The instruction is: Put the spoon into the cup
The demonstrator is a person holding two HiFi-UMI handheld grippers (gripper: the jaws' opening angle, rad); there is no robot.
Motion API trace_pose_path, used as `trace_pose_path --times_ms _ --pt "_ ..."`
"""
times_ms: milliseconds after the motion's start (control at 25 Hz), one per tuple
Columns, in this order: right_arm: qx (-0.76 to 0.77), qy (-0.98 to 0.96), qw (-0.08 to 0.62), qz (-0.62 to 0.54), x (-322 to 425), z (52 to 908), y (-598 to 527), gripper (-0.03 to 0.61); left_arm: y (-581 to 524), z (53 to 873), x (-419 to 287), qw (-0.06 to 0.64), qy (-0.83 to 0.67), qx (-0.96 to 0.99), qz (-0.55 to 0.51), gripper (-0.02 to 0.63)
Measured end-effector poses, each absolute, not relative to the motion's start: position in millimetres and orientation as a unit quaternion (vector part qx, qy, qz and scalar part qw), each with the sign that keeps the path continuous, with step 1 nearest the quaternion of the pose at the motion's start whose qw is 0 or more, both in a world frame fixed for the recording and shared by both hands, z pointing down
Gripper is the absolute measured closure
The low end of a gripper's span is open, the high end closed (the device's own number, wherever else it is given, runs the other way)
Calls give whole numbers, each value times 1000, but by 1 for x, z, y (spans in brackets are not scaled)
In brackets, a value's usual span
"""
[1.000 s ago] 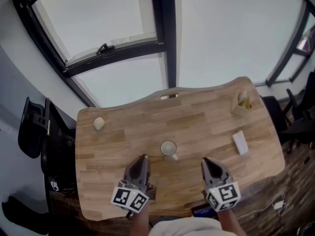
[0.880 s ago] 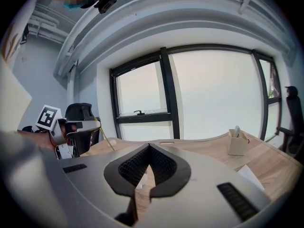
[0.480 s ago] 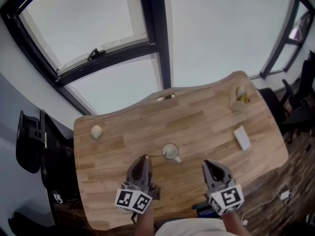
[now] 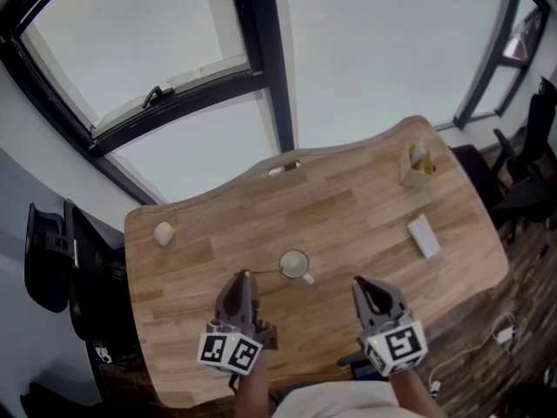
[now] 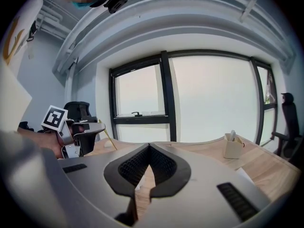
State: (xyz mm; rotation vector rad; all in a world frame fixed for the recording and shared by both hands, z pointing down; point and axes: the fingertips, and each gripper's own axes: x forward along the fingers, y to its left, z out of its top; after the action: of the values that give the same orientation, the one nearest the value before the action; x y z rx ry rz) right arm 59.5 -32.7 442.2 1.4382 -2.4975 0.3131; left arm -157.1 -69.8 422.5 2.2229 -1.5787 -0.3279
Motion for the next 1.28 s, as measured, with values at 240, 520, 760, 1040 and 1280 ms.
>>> trace_pose_path --times_ms 240,520,760,1040,1280 --pt "484 -861 113 107 55 444 -47 581 -75 425 -161 196 -573 788 -110 612" --pt "473 -866 116 110 46 451 -58 581 -86 435 -170 215 -582 775 -123 612" --pt "472 -865 122 117 48 459 -60 581 -87 445 -170 233 -582 768 -131 612" --pt "465 -867 119 136 47 468 -58 581 -86 454 -168 240 -582 766 -127 612" --pt "461 -867 126 139 49 476 -63 581 -90 460 -165 242 -581 768 -119 612"
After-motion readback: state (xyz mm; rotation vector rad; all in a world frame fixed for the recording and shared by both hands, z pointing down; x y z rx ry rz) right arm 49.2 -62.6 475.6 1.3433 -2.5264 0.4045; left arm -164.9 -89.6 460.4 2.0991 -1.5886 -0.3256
